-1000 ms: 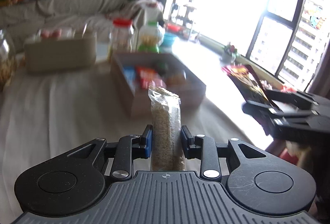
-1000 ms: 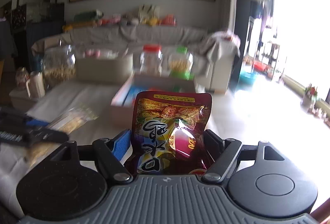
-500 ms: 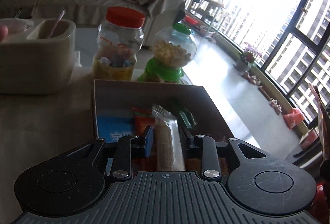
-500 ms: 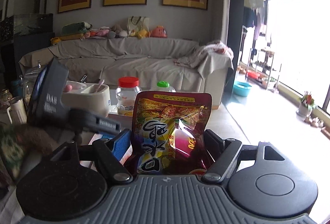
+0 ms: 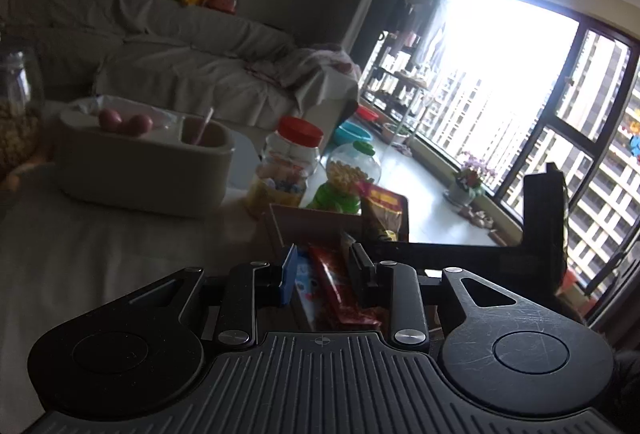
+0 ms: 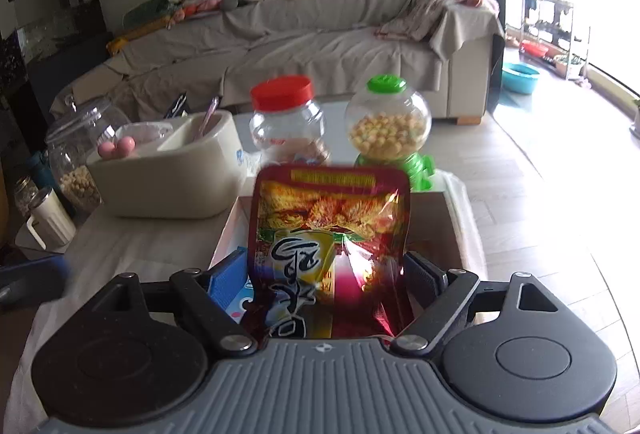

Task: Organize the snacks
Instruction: 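Carry the grain bar and large red bag into the pink box and open both tools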

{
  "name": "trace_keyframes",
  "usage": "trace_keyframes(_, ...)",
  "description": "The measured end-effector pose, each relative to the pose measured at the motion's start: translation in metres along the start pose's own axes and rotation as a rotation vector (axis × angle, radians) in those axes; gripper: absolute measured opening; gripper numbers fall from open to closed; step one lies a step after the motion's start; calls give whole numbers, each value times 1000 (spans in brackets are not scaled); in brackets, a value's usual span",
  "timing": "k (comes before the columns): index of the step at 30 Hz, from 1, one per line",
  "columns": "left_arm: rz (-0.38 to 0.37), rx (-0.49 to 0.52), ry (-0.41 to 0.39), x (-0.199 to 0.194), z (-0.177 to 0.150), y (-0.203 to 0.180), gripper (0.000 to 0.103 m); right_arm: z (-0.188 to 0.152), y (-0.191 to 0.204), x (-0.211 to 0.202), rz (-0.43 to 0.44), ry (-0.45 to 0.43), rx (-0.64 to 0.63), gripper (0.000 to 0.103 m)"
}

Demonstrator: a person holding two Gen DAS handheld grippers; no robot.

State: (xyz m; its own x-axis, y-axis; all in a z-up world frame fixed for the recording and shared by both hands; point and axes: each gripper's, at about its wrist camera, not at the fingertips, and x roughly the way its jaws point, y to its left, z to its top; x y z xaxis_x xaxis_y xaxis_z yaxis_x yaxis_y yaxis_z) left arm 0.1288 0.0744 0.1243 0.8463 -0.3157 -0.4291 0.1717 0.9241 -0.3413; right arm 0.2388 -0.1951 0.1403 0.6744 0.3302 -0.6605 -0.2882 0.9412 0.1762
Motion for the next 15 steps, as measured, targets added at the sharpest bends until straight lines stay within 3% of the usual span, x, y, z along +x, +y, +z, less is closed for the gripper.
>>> trace_keyframes(5, 58, 40, 1, -31, -14, -3, 32, -5, 3, 3, -40, 90, 37, 85)
trace_keyframes(11, 41, -4, 15, -39, -46, -15, 32, 2, 6, -53, -39, -94, -2, 86)
trace_keyframes(15, 22, 13, 20, -44, -65, -32, 32, -1, 7, -93, -102, -226, -35, 86)
